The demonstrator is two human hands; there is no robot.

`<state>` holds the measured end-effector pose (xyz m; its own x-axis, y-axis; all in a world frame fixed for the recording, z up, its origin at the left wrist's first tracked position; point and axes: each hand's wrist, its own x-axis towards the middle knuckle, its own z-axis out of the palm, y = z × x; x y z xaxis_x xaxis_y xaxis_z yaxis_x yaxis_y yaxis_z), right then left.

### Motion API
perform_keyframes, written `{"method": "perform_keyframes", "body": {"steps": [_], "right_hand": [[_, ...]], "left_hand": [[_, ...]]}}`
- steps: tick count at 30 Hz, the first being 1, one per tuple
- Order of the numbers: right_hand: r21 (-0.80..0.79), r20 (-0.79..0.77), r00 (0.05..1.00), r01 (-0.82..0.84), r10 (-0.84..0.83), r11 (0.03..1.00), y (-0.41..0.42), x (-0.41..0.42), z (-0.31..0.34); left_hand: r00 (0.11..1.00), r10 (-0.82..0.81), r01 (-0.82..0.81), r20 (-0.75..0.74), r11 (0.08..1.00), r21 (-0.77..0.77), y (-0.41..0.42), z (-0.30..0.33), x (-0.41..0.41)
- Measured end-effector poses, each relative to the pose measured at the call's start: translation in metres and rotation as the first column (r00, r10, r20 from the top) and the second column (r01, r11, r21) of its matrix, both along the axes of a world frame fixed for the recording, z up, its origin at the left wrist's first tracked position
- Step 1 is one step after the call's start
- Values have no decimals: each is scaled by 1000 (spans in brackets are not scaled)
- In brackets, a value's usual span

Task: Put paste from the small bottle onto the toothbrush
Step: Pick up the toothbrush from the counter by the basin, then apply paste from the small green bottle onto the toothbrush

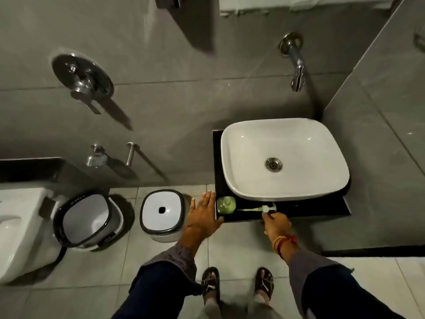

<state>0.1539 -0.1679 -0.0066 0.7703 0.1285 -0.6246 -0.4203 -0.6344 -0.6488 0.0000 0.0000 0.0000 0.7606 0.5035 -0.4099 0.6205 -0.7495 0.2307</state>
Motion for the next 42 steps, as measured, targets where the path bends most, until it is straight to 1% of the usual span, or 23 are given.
{"method": "perform_keyframes", "body": {"steps": [1,3,5,7,11,15,17,19,22,24,27,31,34,37,40,42], "right_hand": [[16,-28,996,91,-90,996,1,6,-11],[83,-146,956,270,-256,959,7,16,-18],[109,-212,919,361,-333,926,16,26,-25],[117,-222,902,403,-372,908,24,32,-31],[75,-225,879,445,-419,893,35,39,-41],[54,-184,853,504,-488,862,31,34,-43],[53,-199,840,523,-505,851,25,25,-38],[116,-222,815,567,-535,815,22,12,-29],[282,-139,800,597,-584,751,16,-4,-10],[391,-45,816,546,-577,741,17,-10,8],[516,62,854,416,-517,749,32,-11,32],[561,191,897,234,-400,794,58,-20,47],[550,288,903,118,-320,827,67,-29,47],[485,389,897,-5,-211,875,71,-34,46],[374,549,833,-172,-68,911,73,-38,46],[289,619,784,-273,39,918,73,-41,44]], "left_hand": [[1000,4,-4,5,1000,-10,-3,-5,2],[999,18,-17,37,1000,-19,-7,-14,4],[996,16,-14,88,1000,-23,-10,-24,6],[993,15,-11,115,999,-33,-13,-29,8],[989,28,-24,143,999,-27,-16,-38,7],[988,4,-3,155,1000,-4,-13,-39,7],[986,4,-5,167,1000,7,-13,-39,6],[985,12,-11,175,1000,-5,-15,-39,5],[984,13,-10,176,1000,-19,-16,-41,4],[984,5,-3,177,1000,-7,-15,-43,3],[985,13,-11,172,1000,-10,-16,-43,6],[984,41,-40,174,999,-14,-19,-43,8],[983,45,-42,177,999,-19,-19,-40,8],[984,43,-39,174,999,-26,-17,-38,8],[984,36,-32,174,999,-27,-17,-37,7],[984,33,-28,176,999,-30,-17,-37,7]]}}
